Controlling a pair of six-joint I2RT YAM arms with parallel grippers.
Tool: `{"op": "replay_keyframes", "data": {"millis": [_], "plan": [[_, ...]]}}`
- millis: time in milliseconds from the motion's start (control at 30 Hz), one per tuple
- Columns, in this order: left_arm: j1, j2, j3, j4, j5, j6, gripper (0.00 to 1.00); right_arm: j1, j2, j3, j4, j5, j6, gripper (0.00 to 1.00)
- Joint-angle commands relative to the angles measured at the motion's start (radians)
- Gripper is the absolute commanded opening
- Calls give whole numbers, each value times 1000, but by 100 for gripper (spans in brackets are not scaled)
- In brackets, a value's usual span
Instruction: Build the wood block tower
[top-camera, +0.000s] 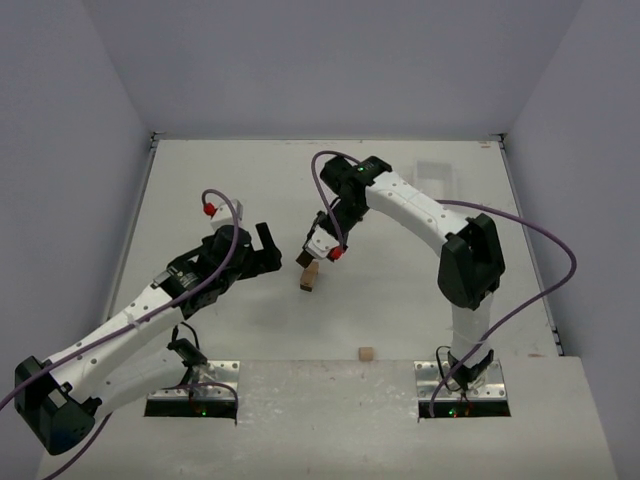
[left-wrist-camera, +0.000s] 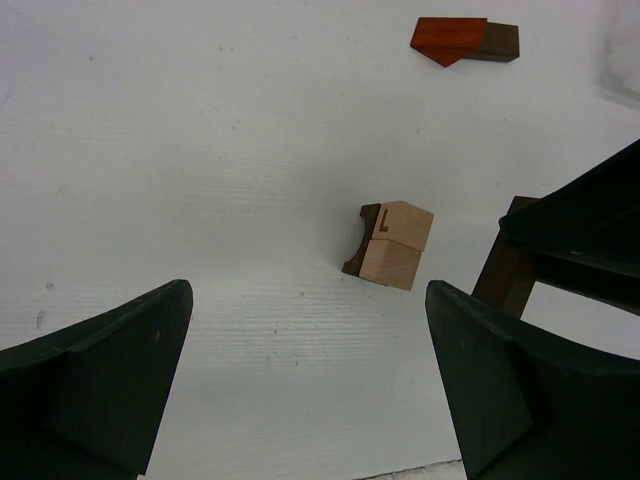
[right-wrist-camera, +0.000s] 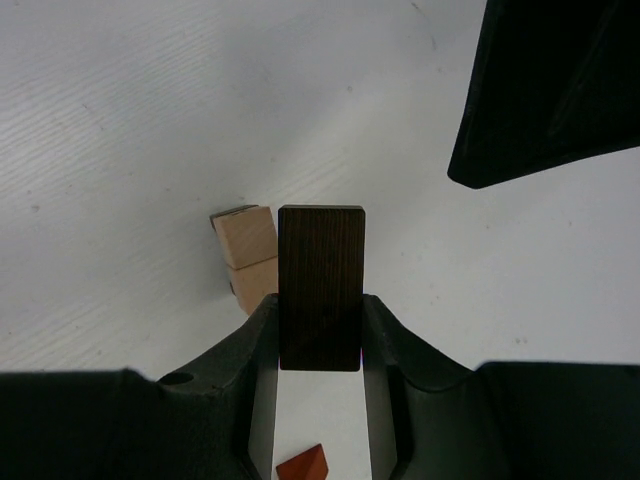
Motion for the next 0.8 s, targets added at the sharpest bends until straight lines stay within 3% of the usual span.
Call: {"op": "replay_keyframes", "data": {"millis": [0, 500, 767], "plan": [[1, -26, -10, 19, -43, -23, 100, 18, 61, 140, -163, 87, -169, 15], [3, -63, -67, 79, -147, -46, 100, 92, 194, 222, -217, 236, -159, 18], [3, -59, -78, 84, -158, -47, 100, 117, 240, 238, -220, 241, -142, 20]]}}
